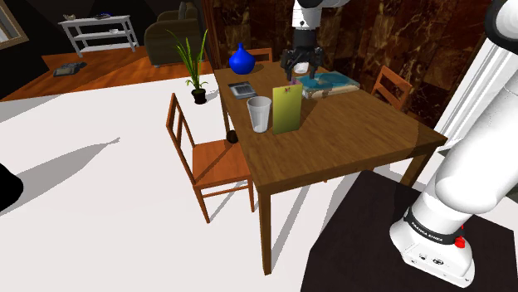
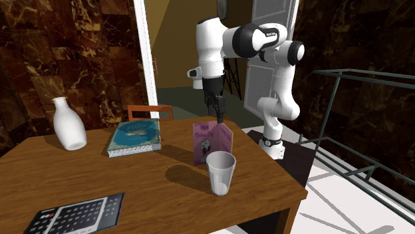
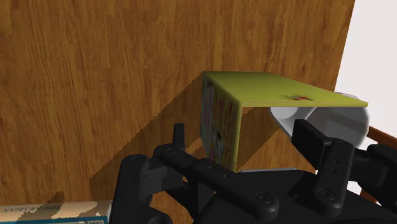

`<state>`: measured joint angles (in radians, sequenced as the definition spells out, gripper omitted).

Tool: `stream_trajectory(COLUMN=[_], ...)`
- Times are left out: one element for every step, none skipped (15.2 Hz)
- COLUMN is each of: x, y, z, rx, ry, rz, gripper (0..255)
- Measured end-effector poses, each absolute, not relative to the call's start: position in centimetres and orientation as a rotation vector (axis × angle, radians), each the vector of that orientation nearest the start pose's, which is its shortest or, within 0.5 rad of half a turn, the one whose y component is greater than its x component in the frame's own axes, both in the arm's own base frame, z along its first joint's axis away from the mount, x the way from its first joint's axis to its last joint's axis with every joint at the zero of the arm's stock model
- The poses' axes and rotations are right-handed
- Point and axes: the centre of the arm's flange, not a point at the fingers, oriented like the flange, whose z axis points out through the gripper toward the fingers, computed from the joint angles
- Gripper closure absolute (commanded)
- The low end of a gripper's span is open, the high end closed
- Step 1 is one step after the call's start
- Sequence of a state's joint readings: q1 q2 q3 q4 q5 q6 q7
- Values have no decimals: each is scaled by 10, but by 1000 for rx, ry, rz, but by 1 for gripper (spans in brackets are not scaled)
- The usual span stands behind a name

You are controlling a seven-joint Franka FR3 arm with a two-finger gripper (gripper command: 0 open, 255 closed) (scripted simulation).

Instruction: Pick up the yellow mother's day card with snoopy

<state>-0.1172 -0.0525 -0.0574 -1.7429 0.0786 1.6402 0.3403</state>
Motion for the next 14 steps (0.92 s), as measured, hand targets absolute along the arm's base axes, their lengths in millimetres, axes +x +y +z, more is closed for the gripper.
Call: stream_trajectory(x=[542, 548, 551, 553, 554, 554, 554, 554, 554, 554, 554, 554, 554, 554], y=[-94, -98, -99, -99, -100, -100, -100, -100, -100, -100, -100, -100, -101, -101], z=[577, 578, 576, 572, 568, 563, 558, 552, 545, 542, 541, 540, 540, 540], rx=[-2948, -2941, -2937, -2935, -2934, -2934, -2934, -2934, -2934, -2934, -2934, -2934, -2934, -2934], ry=[827, 849, 860, 865, 868, 870, 870, 871, 871, 871, 871, 871, 871, 871], rz=[82, 80, 78, 77, 77, 76, 76, 76, 77, 77, 77, 76, 76, 76], gripper=[0, 0, 0, 0, 0, 0, 0, 0, 0, 0, 255, 255, 255, 255])
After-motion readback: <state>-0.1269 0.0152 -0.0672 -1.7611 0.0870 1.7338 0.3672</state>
